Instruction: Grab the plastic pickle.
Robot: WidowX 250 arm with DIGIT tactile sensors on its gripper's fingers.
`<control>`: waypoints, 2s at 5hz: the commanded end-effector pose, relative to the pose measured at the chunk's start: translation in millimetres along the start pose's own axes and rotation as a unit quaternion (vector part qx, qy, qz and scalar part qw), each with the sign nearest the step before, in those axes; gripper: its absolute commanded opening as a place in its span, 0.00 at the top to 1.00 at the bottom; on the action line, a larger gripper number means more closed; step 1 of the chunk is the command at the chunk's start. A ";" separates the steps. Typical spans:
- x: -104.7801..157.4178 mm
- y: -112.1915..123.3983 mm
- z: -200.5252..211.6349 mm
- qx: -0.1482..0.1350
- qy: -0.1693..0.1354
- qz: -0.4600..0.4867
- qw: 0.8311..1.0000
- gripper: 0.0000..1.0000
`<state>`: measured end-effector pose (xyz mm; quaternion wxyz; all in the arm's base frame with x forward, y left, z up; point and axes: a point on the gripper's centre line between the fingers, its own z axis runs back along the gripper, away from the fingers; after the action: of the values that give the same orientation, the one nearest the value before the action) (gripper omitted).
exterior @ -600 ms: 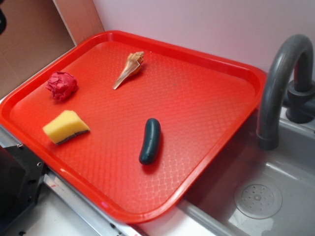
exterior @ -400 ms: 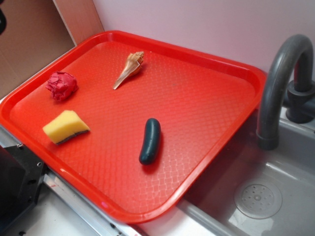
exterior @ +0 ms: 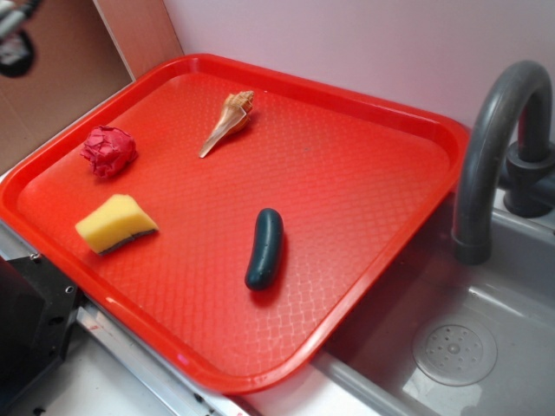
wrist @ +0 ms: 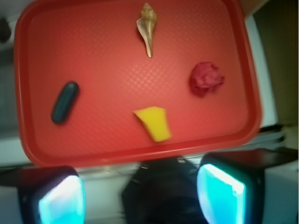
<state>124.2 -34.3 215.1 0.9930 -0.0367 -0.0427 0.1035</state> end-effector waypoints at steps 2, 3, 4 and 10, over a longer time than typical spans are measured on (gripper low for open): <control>44.0 -69.1 -72.4 0.015 -0.021 0.157 0.987 0.00; 55.0 -82.6 -89.4 0.013 -0.008 0.147 0.989 0.00; 62.4 -100.1 -120.3 0.002 0.017 0.129 0.992 0.00; 48.0 -112.0 -192.5 -0.003 0.045 0.101 0.994 1.00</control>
<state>210.2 -142.9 36.9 0.9779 -0.0430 0.0121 0.2044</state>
